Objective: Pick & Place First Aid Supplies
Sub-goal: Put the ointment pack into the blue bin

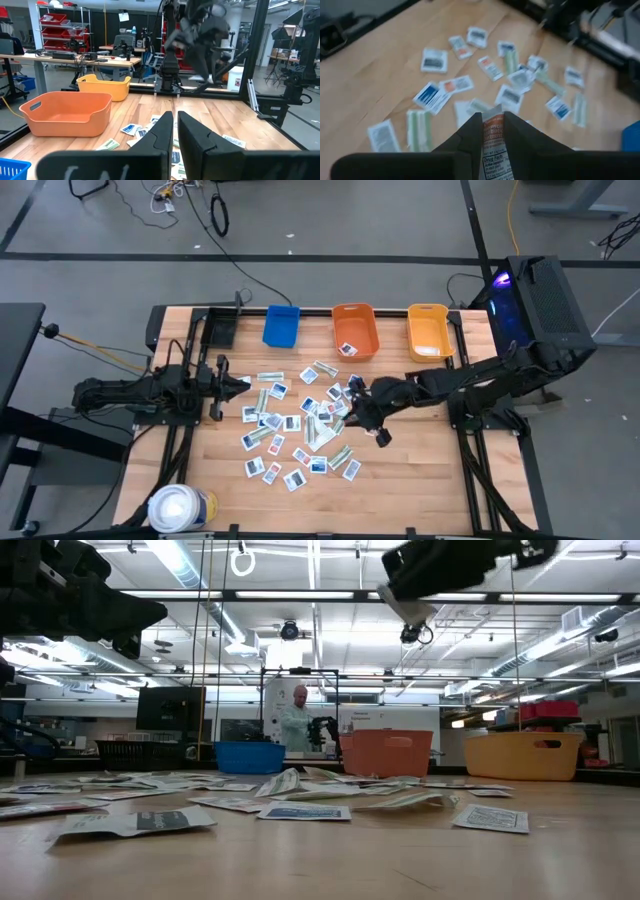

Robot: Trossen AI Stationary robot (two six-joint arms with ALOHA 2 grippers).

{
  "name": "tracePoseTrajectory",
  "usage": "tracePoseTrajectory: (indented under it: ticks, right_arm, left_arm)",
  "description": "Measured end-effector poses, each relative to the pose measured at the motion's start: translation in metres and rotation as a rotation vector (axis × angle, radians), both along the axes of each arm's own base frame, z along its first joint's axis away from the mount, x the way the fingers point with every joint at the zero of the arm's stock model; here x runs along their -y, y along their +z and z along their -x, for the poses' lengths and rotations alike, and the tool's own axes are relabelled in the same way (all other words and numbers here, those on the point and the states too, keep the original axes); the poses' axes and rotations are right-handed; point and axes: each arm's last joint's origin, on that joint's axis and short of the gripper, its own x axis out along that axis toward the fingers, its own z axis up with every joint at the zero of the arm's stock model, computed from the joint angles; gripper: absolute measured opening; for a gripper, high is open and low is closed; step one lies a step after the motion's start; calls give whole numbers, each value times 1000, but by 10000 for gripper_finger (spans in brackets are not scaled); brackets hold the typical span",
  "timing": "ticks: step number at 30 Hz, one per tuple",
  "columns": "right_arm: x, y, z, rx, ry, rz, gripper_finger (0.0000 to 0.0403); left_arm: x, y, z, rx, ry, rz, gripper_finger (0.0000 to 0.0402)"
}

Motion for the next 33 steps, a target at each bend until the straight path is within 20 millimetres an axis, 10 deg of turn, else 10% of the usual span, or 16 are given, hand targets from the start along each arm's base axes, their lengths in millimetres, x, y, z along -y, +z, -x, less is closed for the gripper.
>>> tracePoseTrajectory:
  ticks: [33]
  right_arm:
    - [104,103,-23,646,-557,-797,80]
  left_arm:
    - [0,0,0,0,0,0,32]
